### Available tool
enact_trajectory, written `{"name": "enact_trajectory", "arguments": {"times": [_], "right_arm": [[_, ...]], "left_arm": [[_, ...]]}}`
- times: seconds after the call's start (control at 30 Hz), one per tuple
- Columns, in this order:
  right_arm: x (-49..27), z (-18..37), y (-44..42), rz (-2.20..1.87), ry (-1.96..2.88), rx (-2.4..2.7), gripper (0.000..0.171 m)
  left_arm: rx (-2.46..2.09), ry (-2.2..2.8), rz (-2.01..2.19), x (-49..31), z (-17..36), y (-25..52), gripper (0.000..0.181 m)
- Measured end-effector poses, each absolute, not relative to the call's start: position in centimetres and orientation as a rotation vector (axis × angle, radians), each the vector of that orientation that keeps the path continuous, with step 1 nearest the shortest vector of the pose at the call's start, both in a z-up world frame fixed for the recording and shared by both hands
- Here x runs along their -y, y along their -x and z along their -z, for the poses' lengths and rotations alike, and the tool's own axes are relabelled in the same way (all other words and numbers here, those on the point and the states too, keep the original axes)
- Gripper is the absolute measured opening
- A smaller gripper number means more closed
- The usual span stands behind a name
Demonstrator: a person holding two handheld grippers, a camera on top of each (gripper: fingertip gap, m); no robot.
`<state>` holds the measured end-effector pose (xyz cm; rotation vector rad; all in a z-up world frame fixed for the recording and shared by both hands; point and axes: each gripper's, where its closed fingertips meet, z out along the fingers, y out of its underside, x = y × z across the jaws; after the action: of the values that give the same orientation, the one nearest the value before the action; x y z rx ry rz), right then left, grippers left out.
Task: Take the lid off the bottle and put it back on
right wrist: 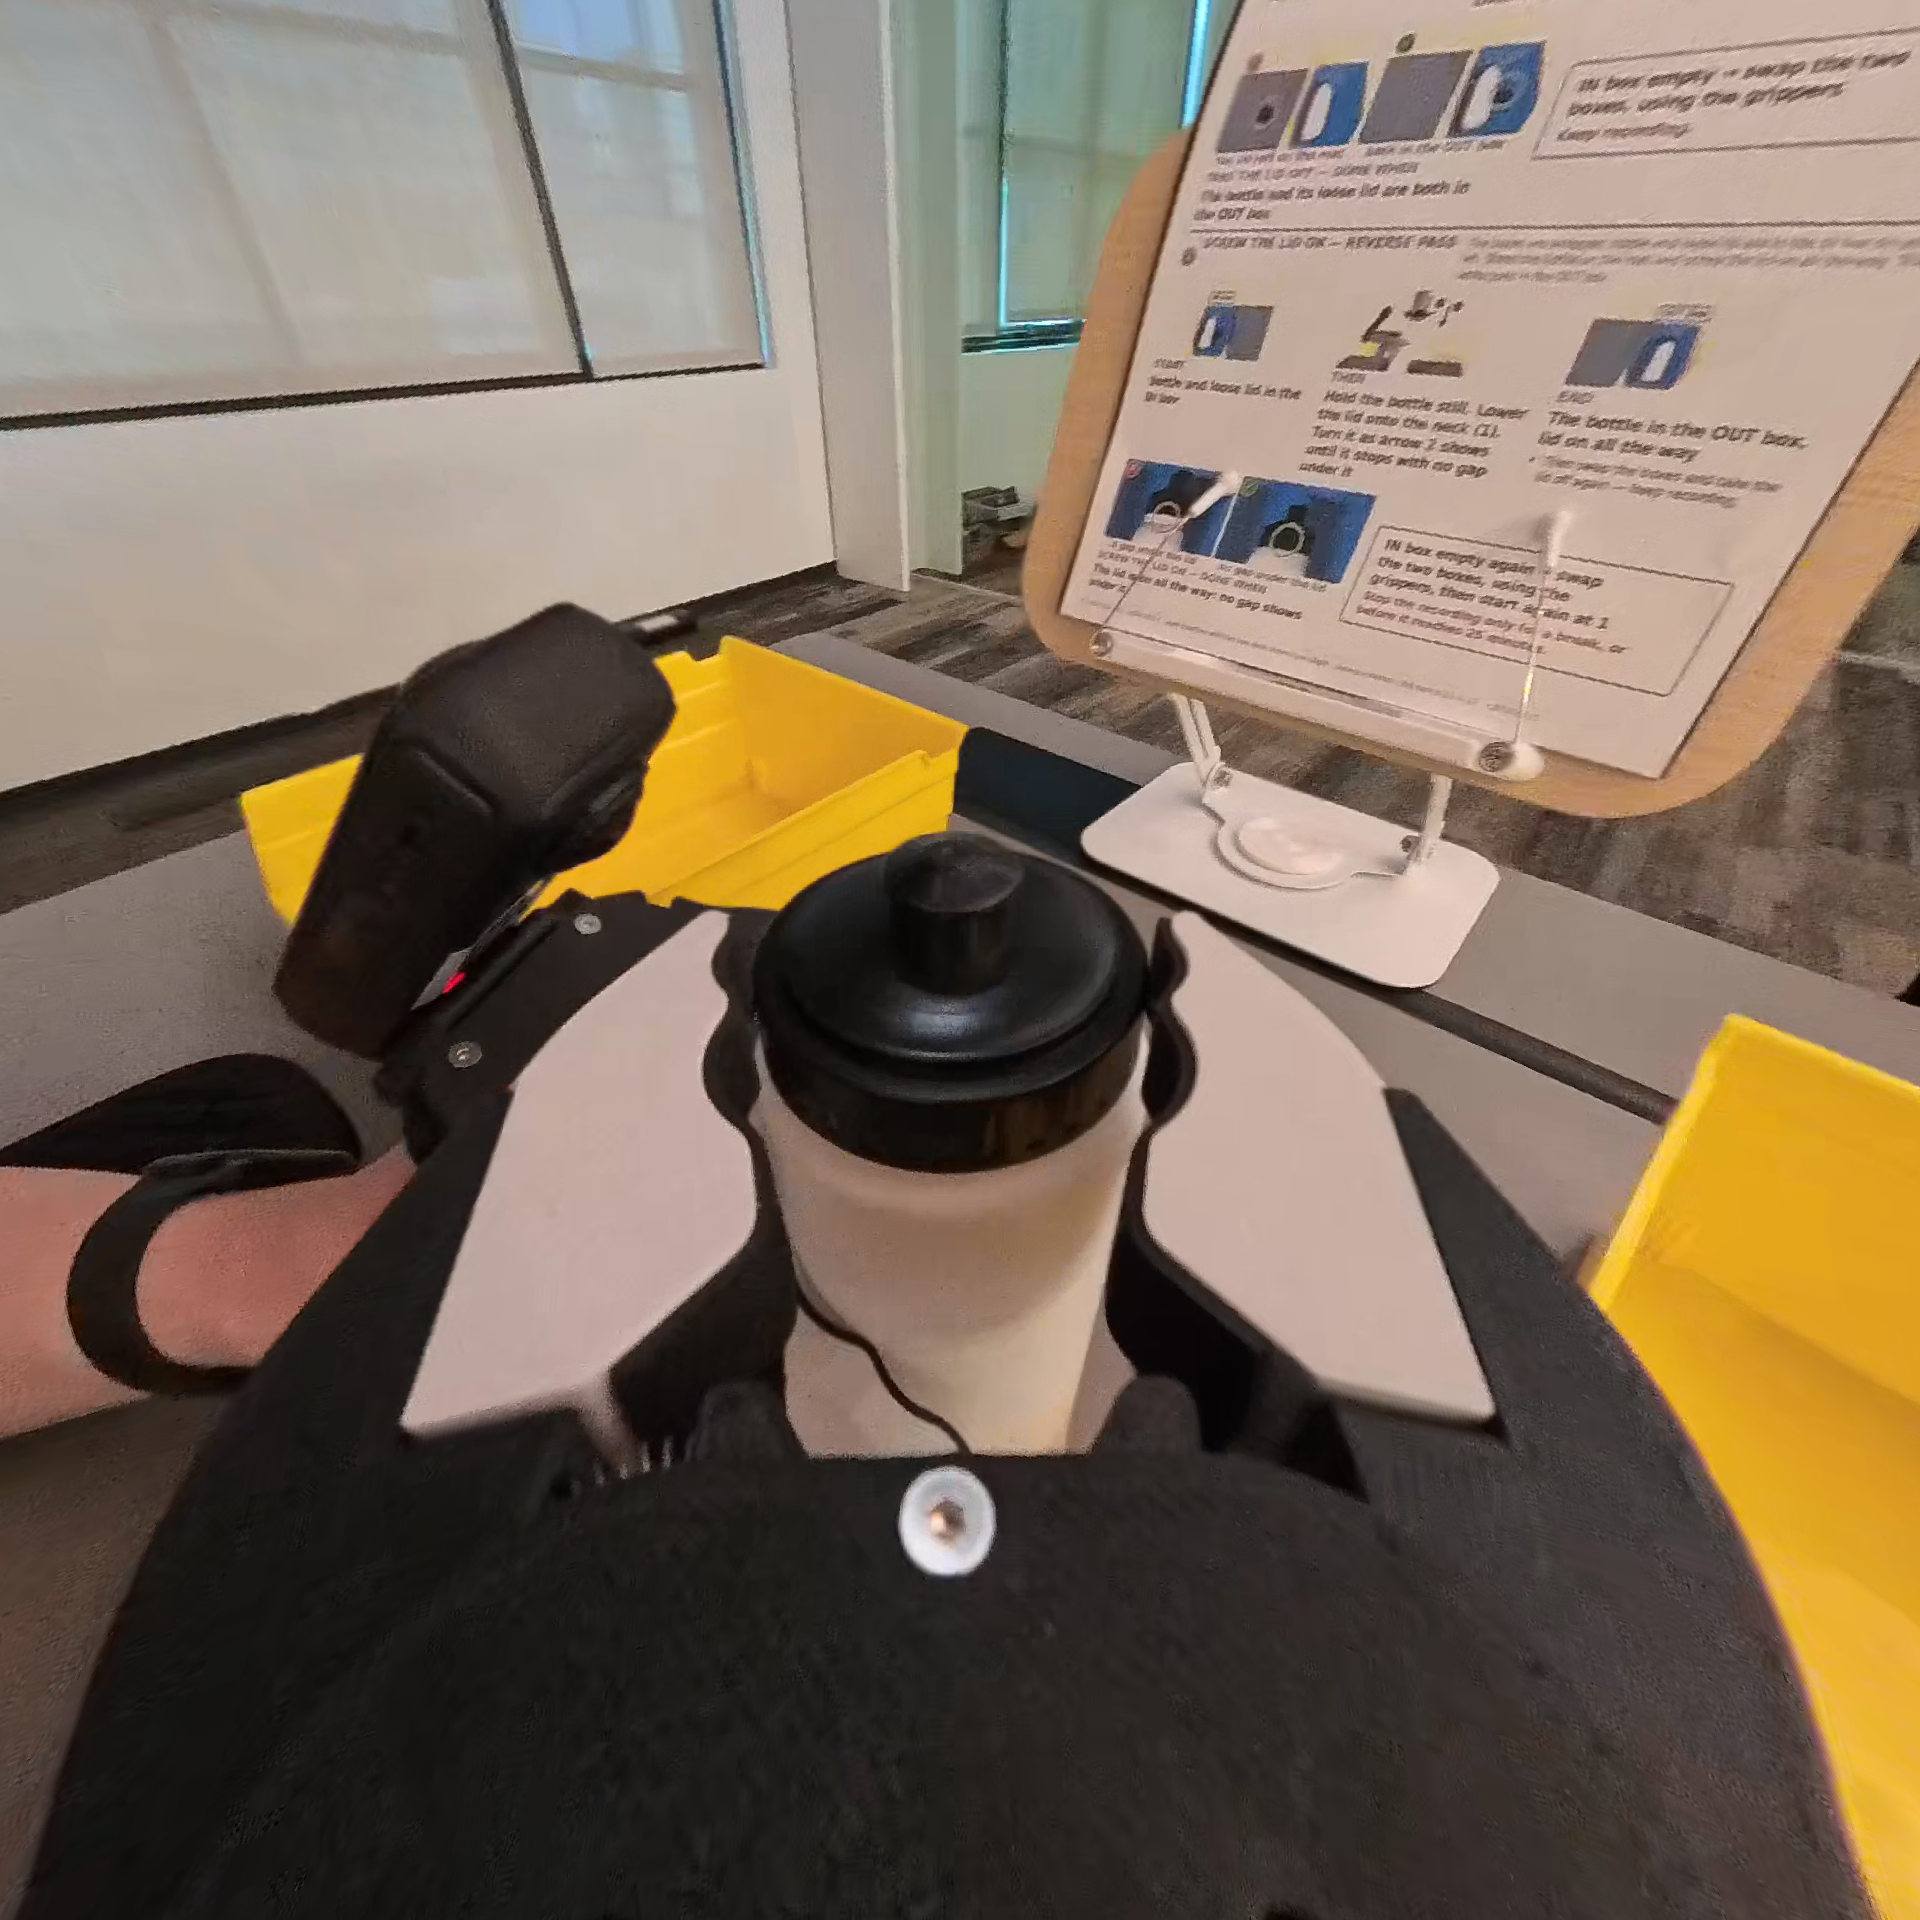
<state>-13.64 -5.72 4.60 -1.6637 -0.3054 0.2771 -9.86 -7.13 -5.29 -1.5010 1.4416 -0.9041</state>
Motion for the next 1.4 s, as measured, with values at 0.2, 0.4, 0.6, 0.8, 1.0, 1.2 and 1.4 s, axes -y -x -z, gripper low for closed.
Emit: {"name": "enact_trajectory", "arguments": {"times": [0.2,0.4,0.6,0.8,1.0,1.2,1.4], "right_arm": [[6.7,-4.9,14.0,-0.509,1.621,0.547,0.076],[7.4,-4.3,13.8,-0.586,1.668,0.769,0.071],[6.0,-4.3,13.6,-0.373,1.711,0.461,0.071],[6.6,-4.3,13.5,-0.224,1.661,0.392,0.072],[7.2,-3.9,14.0,-0.494,1.685,0.733,0.074],[6.1,-3.8,13.9,-0.423,1.727,0.582,0.074],[5.8,-4.1,13.7,-0.154,1.651,0.316,0.073]], "left_arm": [[-1.518,1.426,1.002,7.9,5.2,9.7,0.1],[-1.549,1.399,1.014,8.5,5.2,9.6,0.1],[-1.442,1.509,0.911,6.9,5.3,9.8,0.1],[-1.481,1.463,0.955,7.5,5.3,9.8,0.099],[-1.569,1.376,1.041,8.7,5.2,9.6,0.099],[-1.475,1.47,0.975,7.4,5.2,9.7,0.1],[-1.447,1.483,0.943,7.0,5.2,9.9,0.1]]}}
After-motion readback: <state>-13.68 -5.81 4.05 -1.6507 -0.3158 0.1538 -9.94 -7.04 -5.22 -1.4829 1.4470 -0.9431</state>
